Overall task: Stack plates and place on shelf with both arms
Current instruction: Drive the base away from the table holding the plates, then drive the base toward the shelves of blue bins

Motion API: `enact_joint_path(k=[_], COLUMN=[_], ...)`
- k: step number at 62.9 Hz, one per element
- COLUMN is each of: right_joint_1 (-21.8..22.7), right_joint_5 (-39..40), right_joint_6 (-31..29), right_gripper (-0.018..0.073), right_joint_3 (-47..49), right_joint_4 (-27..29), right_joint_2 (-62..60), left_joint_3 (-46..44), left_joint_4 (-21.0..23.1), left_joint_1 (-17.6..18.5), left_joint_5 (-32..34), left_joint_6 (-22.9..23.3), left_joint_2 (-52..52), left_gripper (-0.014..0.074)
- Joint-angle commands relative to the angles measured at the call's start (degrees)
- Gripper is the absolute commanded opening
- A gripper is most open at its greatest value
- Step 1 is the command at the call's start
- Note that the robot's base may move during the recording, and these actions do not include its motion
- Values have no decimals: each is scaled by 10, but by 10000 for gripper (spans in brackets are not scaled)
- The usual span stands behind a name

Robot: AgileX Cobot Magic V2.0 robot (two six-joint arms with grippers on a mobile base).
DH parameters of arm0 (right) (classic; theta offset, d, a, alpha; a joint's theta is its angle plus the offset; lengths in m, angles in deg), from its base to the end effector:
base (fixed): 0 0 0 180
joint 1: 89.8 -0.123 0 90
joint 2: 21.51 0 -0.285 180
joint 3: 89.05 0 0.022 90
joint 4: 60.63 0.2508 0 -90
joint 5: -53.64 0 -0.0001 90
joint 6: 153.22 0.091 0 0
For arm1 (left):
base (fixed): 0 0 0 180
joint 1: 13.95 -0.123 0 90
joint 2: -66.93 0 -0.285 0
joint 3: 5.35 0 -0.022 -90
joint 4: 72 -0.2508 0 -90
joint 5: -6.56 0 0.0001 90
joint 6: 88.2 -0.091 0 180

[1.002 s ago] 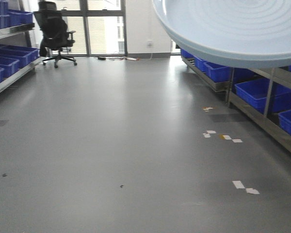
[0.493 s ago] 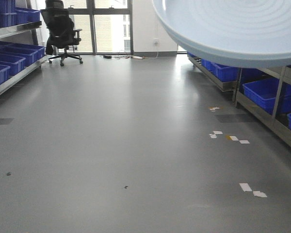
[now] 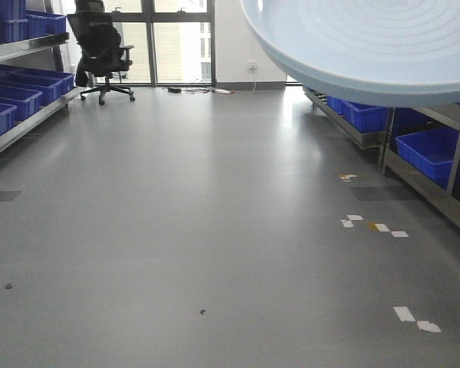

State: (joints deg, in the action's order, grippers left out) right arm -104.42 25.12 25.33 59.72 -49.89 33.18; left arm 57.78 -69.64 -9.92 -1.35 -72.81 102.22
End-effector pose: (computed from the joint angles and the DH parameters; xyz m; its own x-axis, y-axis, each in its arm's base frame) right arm 0.1592 0.0499 0.3584 -0.4360 0.0297 -0.8995 -0.2719 0.9484 0.1632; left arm 0.1057 -0.0080 0.2470 -0.2901 -0.2848 -0.9136 -0.0133 0.9558 -0.2937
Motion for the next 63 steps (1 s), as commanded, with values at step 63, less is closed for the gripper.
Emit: enact_joint_path(k=[63], right_joint_1=[3], right_joint_5=[52], right_joint_6=[0], right_gripper=[48], right_joint_3=[16], right_joint_4=[5], right_joint_2=[-2], left_joint_3=[-16], left_joint_4=[0], left_joint_1=[4], left_joint_5=[49], left_joint_6=[-1], left_joint_2=[1], left_gripper=[90])
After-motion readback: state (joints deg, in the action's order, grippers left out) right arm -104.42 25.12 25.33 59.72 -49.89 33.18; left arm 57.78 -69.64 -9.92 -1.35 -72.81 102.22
